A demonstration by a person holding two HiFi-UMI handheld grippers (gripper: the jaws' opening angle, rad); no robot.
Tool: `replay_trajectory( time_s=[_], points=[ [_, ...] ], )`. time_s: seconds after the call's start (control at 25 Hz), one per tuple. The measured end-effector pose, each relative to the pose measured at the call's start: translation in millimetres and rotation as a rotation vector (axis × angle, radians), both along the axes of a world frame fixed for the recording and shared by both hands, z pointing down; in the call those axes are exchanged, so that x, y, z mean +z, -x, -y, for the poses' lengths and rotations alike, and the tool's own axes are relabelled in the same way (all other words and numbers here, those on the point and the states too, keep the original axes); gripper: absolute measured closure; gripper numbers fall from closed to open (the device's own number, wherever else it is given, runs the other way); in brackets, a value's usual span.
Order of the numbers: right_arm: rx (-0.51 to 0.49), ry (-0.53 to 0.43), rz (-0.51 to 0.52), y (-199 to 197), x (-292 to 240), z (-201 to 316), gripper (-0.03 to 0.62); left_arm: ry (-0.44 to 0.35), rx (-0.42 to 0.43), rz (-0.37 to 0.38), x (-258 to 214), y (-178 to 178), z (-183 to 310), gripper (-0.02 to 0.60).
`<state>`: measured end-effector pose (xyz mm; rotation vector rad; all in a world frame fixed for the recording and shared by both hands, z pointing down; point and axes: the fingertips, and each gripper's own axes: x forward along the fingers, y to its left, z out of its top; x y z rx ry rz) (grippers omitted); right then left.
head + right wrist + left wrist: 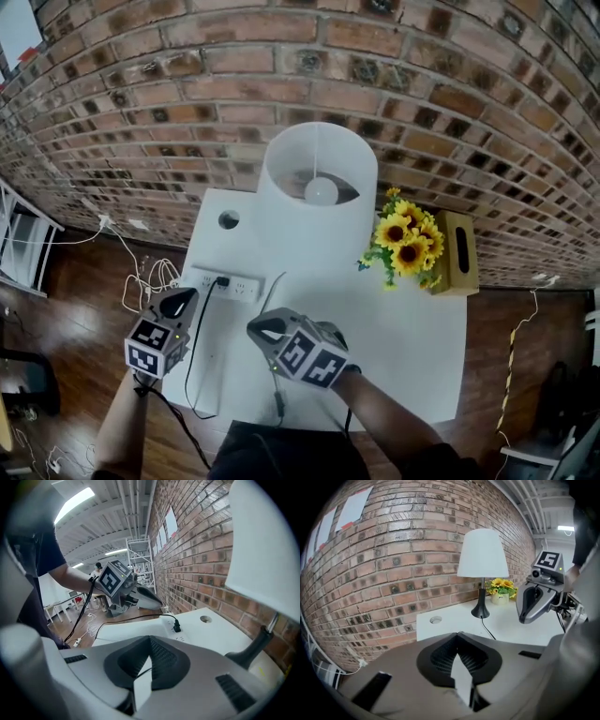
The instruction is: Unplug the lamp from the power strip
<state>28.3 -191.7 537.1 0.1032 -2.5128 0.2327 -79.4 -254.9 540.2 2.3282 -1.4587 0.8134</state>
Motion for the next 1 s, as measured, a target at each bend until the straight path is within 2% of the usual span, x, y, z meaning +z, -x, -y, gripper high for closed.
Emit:
replay_trajectory(
  time_s=[0.12, 0.24, 0.48, 0.6, 0.68, 0.8, 1.0],
  points=[
    [0.02, 0.08, -0.044, 8, 24, 3, 0.606, 0.011, 0.015, 0.01, 10, 10, 8, 0.574],
    [0.036, 0.052, -0.12, 9, 41, 13, 0.606, 0.029, 0.081, 0.041, 23, 9, 13, 0.574],
    [0.058, 0.031, -0.18, 27, 51, 35, 0.606, 0.053, 0.232, 0.093, 44, -4, 24, 0.56],
    [0.051, 0.025, -0.207, 35, 59, 43, 0.606, 0.08, 0.308, 0.134, 60, -10, 26, 0.485],
    [0.057, 0.052, -0.212, 40, 65, 45, 0.606, 0.093, 0.335, 0.149, 70, -14, 26, 0.483],
    [0.078, 0.081, -0.205, 43, 67, 50, 0.606, 0.078, 0.337, 0.128, 71, -16, 30, 0.483],
    [0.076, 0.023, -0.23, 51, 70, 63, 0.606, 0.075, 0.405, 0.136, 75, -27, 34, 0.483]
  ],
)
